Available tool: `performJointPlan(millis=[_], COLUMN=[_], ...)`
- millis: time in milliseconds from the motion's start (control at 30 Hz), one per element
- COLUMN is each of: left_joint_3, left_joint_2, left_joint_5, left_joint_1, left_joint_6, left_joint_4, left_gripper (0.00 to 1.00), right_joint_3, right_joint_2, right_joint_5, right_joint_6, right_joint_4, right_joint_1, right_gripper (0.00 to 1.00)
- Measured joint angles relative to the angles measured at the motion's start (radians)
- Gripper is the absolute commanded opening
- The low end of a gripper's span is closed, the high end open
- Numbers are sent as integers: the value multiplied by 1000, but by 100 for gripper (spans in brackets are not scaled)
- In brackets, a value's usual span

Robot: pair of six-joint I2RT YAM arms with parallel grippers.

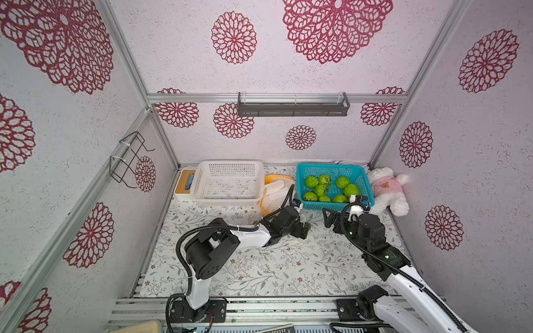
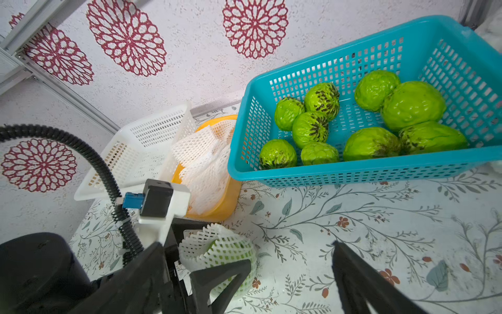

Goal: Sleeve custard apples in foam nets
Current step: Pick up the custard apple from the center of the board.

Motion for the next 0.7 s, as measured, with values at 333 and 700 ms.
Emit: performJointPlan(millis=[333,700], left_joint_3=[21,18], left_joint_2=[51,51], left_joint_5=[-3,-43], left_joint_1=[-20,-28], left_joint_6=[0,14], left_joint_4=[-107,-140], left_gripper=[98,66], right_joint_3=[0,0], right_joint_2=[-10,-17], right_joint_5=[1,1], right_joint_6=[-1,-2], right_joint_4=[-1,-4], right_joint_1=[-11,-15], right_gripper=[97,97])
